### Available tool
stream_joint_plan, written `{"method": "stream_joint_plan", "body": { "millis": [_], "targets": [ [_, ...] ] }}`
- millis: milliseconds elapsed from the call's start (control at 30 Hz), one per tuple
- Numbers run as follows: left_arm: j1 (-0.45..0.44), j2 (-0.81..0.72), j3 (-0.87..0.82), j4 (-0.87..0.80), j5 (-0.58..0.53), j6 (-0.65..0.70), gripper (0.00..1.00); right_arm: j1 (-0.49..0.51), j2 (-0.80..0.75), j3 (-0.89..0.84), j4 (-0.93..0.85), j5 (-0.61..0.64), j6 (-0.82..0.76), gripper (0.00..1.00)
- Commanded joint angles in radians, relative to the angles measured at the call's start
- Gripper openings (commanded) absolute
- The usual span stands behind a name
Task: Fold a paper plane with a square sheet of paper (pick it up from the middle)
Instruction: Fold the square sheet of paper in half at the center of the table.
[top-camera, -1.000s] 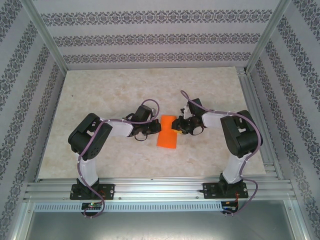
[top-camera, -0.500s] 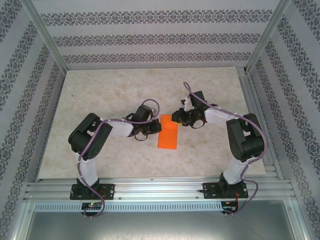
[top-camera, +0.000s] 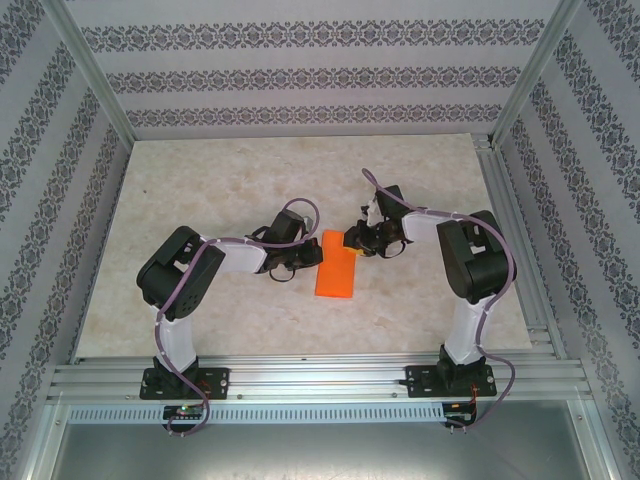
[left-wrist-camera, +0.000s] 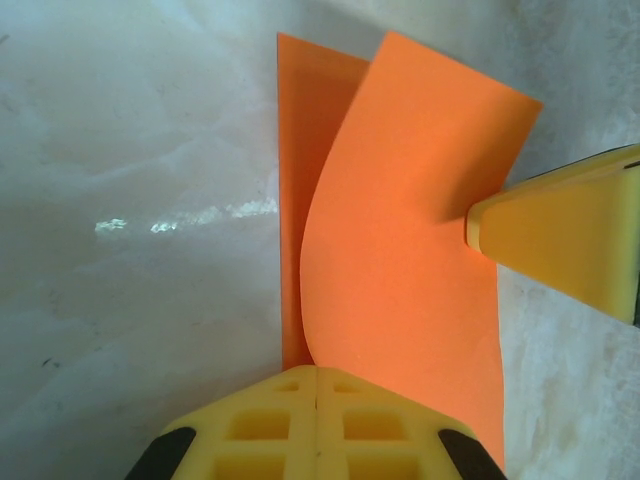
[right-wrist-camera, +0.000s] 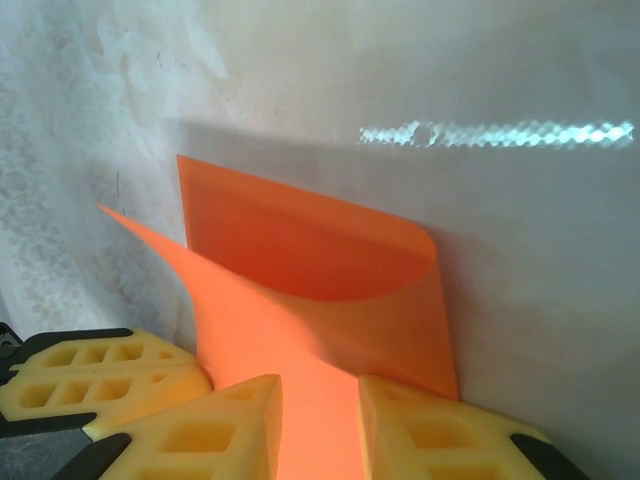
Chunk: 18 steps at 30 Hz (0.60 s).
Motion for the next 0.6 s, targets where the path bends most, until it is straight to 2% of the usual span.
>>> {"method": "stream_joint_plan", "body": {
  "millis": [0, 200, 567],
  "targets": [
    [0.008, 0.026, -0.003, -0.048, -0.003, 0.021, 0.0, -0.008, -0.005, 0.028, -0.032, 0.023, -0.031, 0.28],
    [0.008, 0.028, -0.003, -0.051, -0.003, 0.022, 0.0, -0.019, -0.094, 0.089, -0.068, 0.008, -0.035, 0.28],
    [0.008, 0.031, 0.004, -0.055, 0.0, 0.024, 0.0, -0.024, 0.031, 0.129, -0.073, 0.042, -0.043, 0.28]
  ]
}}
